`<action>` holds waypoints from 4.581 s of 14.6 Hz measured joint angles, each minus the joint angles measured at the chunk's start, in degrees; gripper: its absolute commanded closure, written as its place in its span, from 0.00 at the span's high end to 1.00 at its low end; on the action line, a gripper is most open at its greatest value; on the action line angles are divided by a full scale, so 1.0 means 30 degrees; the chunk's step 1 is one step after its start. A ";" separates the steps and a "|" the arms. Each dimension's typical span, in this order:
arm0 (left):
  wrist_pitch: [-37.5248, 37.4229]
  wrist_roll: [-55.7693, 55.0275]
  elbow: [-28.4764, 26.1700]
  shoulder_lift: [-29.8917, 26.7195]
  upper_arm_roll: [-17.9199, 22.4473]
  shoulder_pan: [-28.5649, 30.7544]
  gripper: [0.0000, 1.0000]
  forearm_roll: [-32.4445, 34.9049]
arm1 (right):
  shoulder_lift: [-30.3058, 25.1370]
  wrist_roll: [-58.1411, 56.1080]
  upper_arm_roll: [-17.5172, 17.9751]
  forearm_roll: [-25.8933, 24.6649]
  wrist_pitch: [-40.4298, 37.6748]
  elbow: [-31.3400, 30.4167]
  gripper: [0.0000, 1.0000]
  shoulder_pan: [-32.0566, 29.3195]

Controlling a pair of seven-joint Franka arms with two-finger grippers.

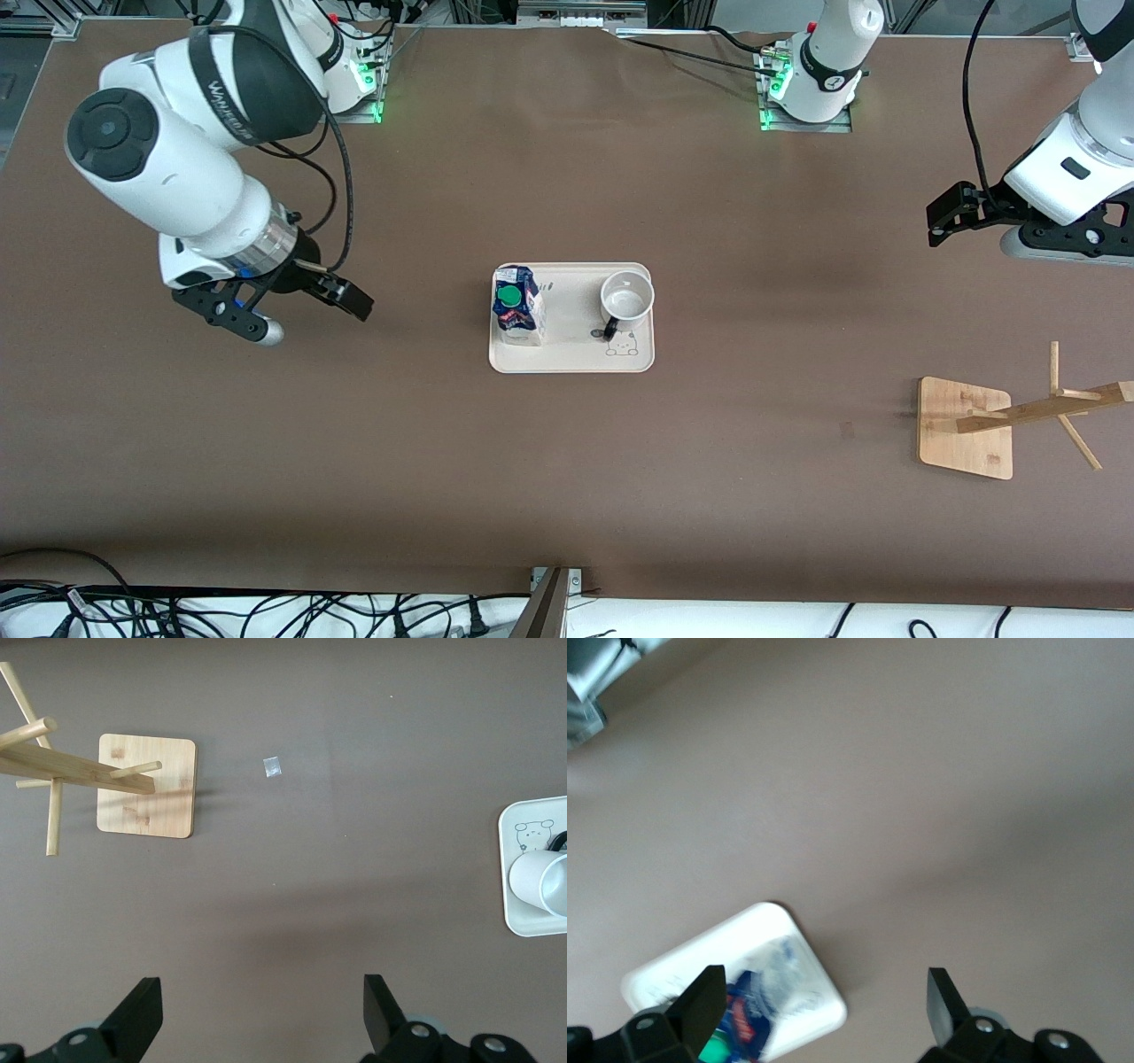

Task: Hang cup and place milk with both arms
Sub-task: 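Move the right gripper toward the blue milk carton on the tray, then lower the right gripper and close it on the milk carton, then lift the carton with the right gripper while the left gripper reaches the mug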

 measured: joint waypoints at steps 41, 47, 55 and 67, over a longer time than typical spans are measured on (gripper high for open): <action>-0.0307 -0.0012 0.0066 0.0005 -0.0042 -0.0112 1.00 0.0000 | 0.5475 -0.6882 0.1099 0.0751 0.4806 0.0145 1.00 0.4753; -0.0320 -0.0012 0.0078 0.0005 -0.0043 -0.0123 1.00 0.0000 | 0.5483 -0.6436 0.1046 0.0886 0.4900 0.0212 1.00 0.4628; -0.0329 -0.0012 0.0085 0.0005 -0.0043 -0.0122 1.00 0.0000 | 0.5421 -0.6350 0.1046 0.0899 0.4898 0.0282 0.44 0.4623; -0.1139 0.0023 0.0090 0.0623 -0.0131 -0.0659 1.00 -0.0107 | 0.3858 -0.6351 0.0969 0.0899 0.2759 0.0557 0.41 0.4511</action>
